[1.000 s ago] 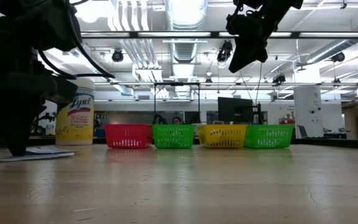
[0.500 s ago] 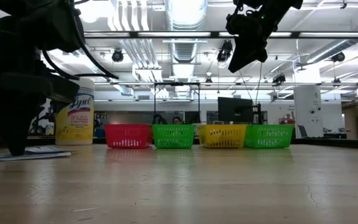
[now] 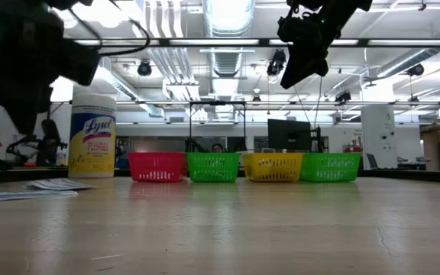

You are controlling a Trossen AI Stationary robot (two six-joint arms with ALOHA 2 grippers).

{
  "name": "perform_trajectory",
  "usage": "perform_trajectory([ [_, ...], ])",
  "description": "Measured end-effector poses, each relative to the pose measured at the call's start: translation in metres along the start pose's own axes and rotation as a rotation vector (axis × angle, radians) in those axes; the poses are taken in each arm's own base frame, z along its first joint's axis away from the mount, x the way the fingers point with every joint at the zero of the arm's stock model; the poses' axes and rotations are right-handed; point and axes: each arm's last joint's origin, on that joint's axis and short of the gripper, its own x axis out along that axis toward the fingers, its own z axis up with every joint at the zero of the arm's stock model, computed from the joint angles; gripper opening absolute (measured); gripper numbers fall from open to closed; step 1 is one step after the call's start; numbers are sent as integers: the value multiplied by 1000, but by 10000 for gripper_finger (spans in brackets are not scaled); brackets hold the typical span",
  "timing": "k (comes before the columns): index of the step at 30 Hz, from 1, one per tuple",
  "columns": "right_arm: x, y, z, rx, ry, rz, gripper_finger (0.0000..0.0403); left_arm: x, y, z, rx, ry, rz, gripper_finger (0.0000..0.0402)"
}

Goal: Pick & Place First Aid Supplies
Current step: Put the blue fingertip bandage into the right green bin

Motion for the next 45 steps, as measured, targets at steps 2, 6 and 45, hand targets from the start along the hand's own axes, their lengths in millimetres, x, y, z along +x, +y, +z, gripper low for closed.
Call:
perform_trajectory([
  [2,0,0,0,0,0,0,75,2,5,-2,-24,-2,53,1],
  [6,0,0,0,1,0,0,80,11,6,-3,-69,43,61,0],
  [45,0,0,3,-22,-30,4,62,69,13,-18,-279,71,239,143],
])
